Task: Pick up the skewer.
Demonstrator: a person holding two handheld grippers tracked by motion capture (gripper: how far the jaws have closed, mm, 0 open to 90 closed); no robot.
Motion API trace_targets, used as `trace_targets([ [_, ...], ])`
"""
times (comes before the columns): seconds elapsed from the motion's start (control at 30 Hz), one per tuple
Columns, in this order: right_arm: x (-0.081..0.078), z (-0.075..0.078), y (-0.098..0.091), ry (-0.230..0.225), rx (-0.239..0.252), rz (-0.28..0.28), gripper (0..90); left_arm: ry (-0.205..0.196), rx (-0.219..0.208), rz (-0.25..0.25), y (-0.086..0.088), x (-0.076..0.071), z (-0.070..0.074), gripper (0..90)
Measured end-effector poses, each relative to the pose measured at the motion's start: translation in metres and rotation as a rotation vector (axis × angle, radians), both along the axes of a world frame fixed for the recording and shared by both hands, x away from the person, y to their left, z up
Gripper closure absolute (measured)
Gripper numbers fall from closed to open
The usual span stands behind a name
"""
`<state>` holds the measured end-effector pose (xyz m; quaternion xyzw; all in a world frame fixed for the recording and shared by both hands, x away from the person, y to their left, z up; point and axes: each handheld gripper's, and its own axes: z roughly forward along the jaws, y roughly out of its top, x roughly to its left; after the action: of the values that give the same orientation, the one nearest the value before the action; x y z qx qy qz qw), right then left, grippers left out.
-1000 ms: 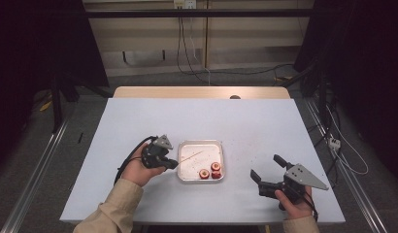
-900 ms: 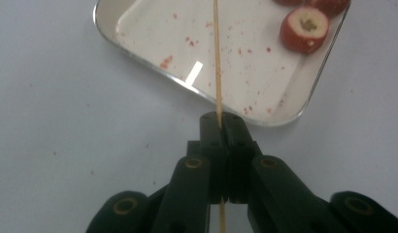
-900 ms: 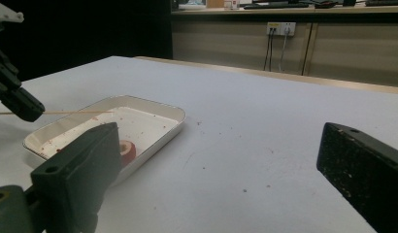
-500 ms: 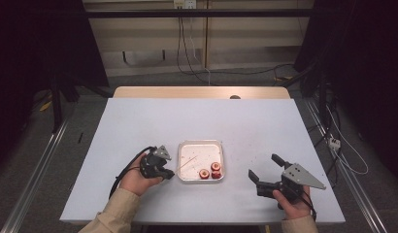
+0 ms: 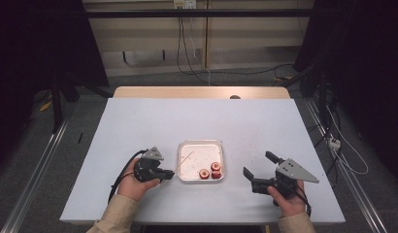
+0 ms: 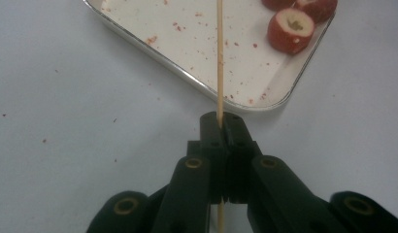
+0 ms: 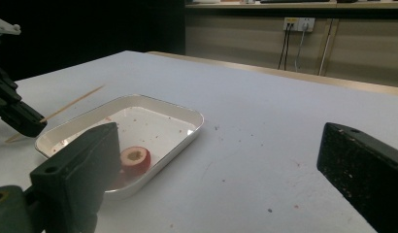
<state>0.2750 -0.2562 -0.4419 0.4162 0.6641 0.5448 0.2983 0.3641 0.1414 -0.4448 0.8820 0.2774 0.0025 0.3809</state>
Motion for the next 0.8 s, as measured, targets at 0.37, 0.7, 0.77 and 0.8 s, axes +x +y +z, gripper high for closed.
trace_targets([
  [0.37,0.023,0.0,0.012,0.089,0.023,0.026,1.7,-0.051,-0.162,0.047,0.015,-0.008,0.005,88.8],
  [0.7,0.032,0.002,0.021,0.11,0.001,0.024,2.5,-0.084,-0.225,0.069,0.021,-0.012,0.008,88.8],
  [0.77,0.034,0.002,0.022,0.115,-0.002,0.025,2.6,-0.089,-0.215,0.062,0.02,-0.012,0.008,88.8],
  [0.8,0.034,0.002,0.023,0.12,-0.008,0.027,2.8,-0.092,-0.21,0.062,0.019,-0.012,0.008,88.8],
])
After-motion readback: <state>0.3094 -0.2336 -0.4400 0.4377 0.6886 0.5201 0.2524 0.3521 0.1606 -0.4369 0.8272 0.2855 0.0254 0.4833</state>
